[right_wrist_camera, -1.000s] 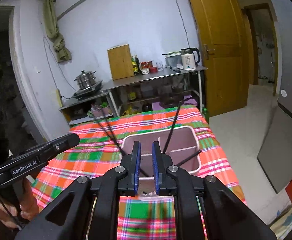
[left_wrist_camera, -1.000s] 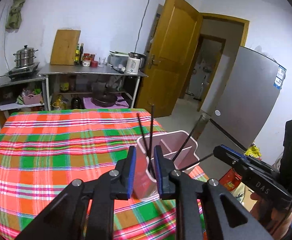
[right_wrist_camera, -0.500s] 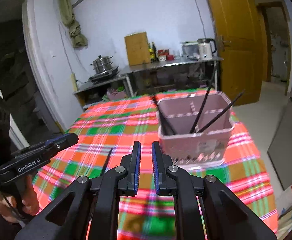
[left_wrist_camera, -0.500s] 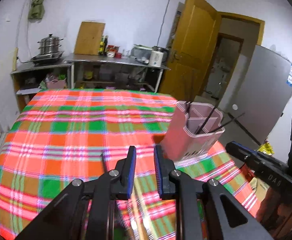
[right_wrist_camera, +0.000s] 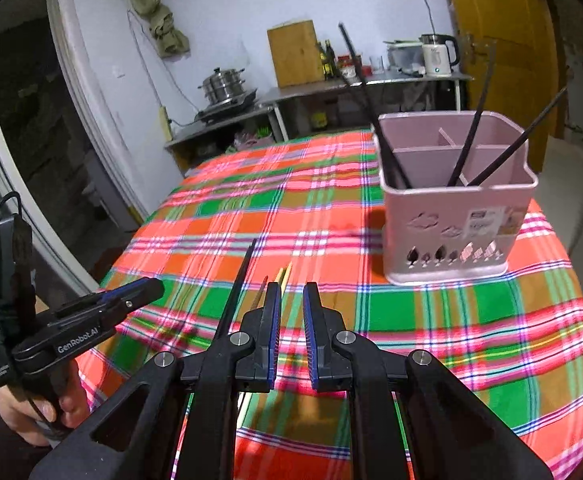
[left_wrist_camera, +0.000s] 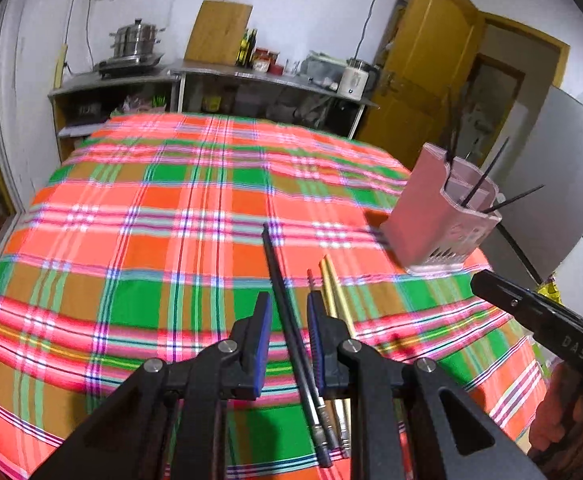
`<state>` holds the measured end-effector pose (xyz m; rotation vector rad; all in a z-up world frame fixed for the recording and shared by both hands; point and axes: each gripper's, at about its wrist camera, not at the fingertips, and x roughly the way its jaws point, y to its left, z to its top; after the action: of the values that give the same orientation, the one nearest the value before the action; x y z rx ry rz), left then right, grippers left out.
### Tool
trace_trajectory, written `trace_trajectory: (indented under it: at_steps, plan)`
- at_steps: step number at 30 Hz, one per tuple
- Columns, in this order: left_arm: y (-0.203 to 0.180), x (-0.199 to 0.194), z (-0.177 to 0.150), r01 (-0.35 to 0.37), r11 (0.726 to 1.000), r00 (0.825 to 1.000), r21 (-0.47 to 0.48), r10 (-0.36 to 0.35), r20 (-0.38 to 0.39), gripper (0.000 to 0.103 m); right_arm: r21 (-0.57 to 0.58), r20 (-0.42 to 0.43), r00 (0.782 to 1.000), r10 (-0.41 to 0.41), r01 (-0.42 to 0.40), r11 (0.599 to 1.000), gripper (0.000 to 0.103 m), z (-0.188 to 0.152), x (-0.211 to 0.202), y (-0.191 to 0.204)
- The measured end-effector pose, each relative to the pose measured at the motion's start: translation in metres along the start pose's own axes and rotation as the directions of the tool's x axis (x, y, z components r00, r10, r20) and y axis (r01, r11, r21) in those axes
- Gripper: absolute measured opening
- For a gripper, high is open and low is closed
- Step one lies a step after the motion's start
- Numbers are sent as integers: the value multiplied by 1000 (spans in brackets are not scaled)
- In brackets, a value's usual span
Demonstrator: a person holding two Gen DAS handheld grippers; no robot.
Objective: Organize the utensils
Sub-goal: 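Move both tools back down to the remaining chopsticks, then close the left tool on a black chopstick while the right tool grasps another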
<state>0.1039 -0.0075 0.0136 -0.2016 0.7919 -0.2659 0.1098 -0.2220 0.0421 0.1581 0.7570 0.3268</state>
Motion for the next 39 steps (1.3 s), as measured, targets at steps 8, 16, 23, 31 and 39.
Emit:
trace_trajectory:
  at_steps: [8, 16, 23, 31, 39]
  plan:
    - [9, 44, -10, -5, 999, 996, -39, 1, -94, 25, -9, -71, 997, 11, -12, 1000, 11, -14, 27, 6]
    - [6, 67, -14, -38, 999, 992, -13, 36, -120, 26, -8, -95, 995, 11, -12, 1000, 11, -14, 40, 3]
    - [4, 69, -12, -76, 997, 991, 19, 77, -113, 26, -5, -106, 994, 13, -14, 1000, 11, -13, 46, 2]
    - [17, 65, -11, -123, 992, 985, 13, 124, -119, 17, -7, -115, 993, 23, -24, 1000, 11, -11, 52, 6]
    - [53, 56, -7, -169, 984, 980, -49, 162, -117, 11, -39, -133, 989, 63, -69, 997, 11, -1, 78, 28]
